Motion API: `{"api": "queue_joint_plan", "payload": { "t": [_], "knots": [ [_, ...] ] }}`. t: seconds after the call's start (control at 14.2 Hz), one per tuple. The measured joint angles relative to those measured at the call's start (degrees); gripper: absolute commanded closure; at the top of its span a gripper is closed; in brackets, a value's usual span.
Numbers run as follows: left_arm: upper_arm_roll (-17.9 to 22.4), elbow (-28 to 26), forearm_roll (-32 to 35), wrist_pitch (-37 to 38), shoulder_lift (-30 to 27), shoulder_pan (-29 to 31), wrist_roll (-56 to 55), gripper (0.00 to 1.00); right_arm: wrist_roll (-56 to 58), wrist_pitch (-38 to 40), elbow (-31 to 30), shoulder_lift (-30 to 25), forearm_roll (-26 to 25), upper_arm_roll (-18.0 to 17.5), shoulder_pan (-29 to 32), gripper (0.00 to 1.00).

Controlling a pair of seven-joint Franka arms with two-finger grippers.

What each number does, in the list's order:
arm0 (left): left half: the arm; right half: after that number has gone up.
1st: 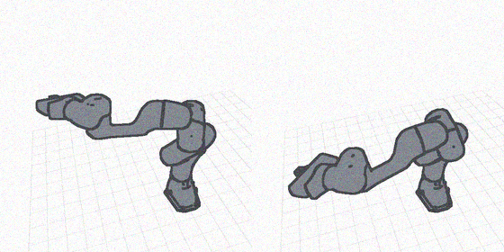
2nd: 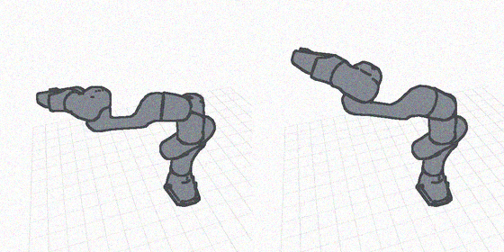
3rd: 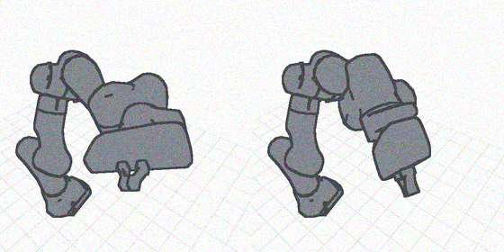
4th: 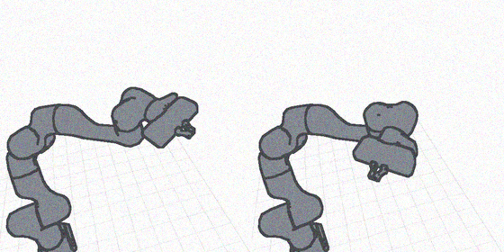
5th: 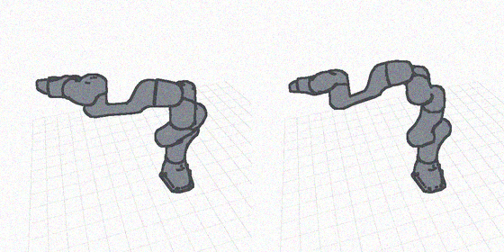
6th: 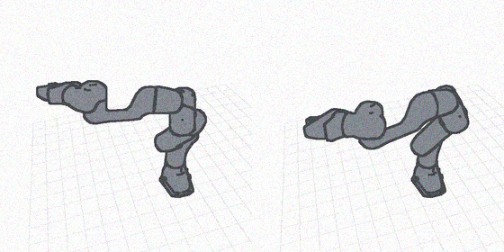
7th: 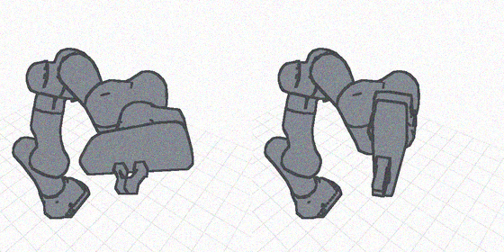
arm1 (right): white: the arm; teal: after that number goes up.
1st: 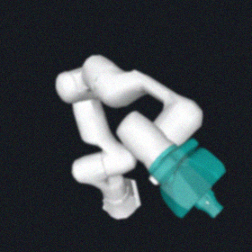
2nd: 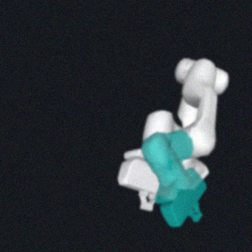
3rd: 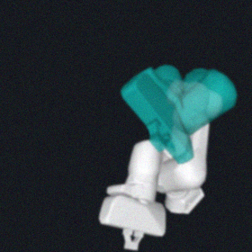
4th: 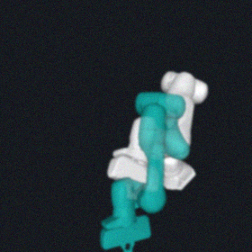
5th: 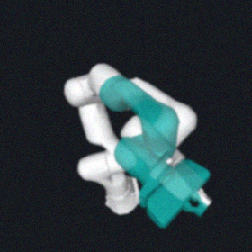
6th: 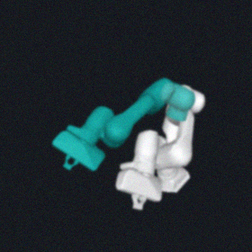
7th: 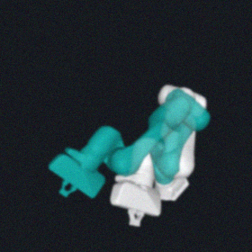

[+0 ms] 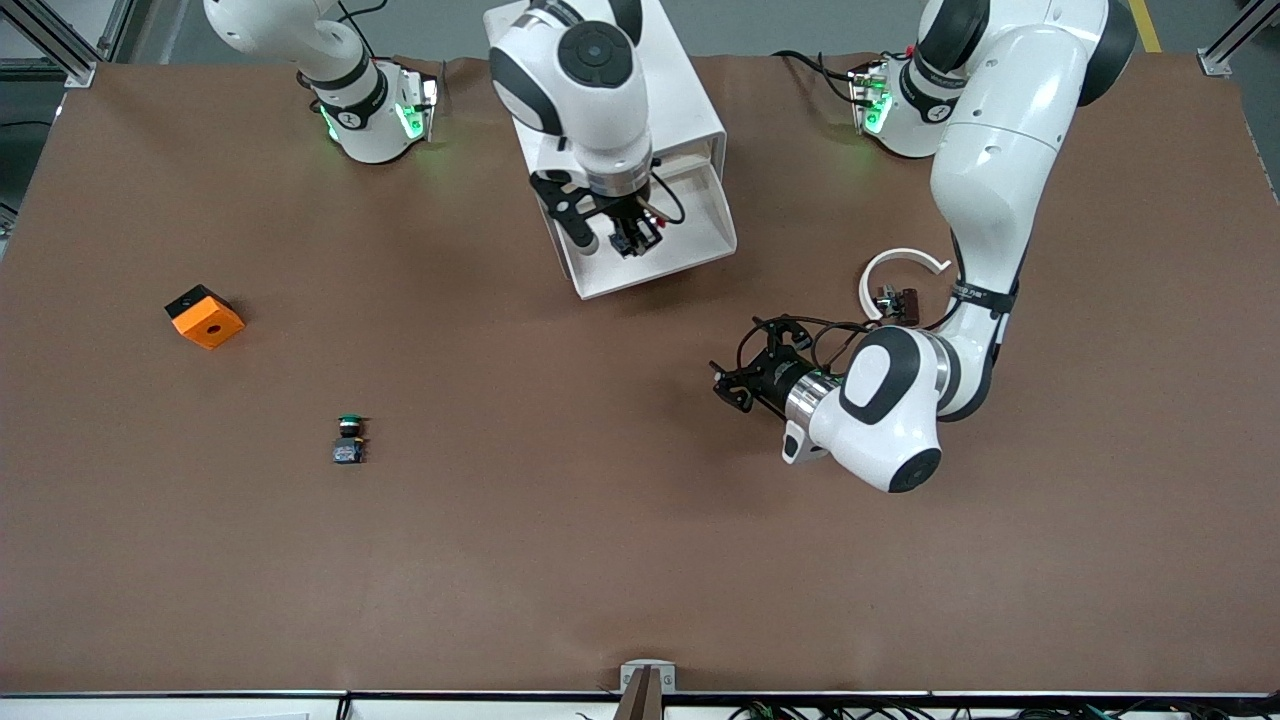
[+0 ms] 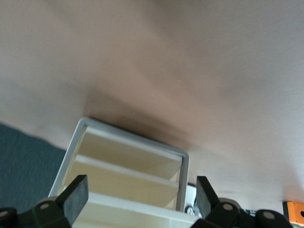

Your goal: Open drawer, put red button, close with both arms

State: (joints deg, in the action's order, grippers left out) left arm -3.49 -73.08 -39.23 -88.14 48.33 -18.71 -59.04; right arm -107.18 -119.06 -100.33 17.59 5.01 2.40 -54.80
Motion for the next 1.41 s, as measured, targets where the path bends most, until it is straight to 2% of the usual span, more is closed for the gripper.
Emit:
{"api": "queue_joint_plan", "payload": {
  "t": [0.42,0.7,1.13,1.2,1.27,1.41],
  "knots": [
    [0.0,0.0,9.7,-8.2,-1.9,-2.2,4.2,0.0,-6.7,-2.4,3.0,6.4,0.0,0.1,-2.3,1.0],
    [0.0,0.1,15.8,-14.1,-2.3,-3.9,6.2,0.0,-7.2,-2.2,3.8,7.2,0.0,0.1,-2.3,1.0],
    [0.4,0.1,17.6,-19.3,-2.5,-4.6,6.2,0.0,-9.1,-1.4,3.9,7.2,0.0,0.1,-3.2,1.0],
    [0.4,0.1,17.6,-19.5,-2.5,-4.7,6.2,0.0,-9.5,-1.3,3.9,7.2,0.0,0.1,-3.5,0.7],
    [0.4,0.1,17.6,-19.6,-2.5,-4.9,6.2,0.0,-9.7,-1.3,3.9,7.2,0.0,0.1,-3.8,0.01],
    [0.5,0.6,17.6,-20.7,-2.6,-5.5,6.2,0.0,-10.0,-1.3,3.9,7.2,0.0,0.1,-4.1,0.0]
  ]
}}
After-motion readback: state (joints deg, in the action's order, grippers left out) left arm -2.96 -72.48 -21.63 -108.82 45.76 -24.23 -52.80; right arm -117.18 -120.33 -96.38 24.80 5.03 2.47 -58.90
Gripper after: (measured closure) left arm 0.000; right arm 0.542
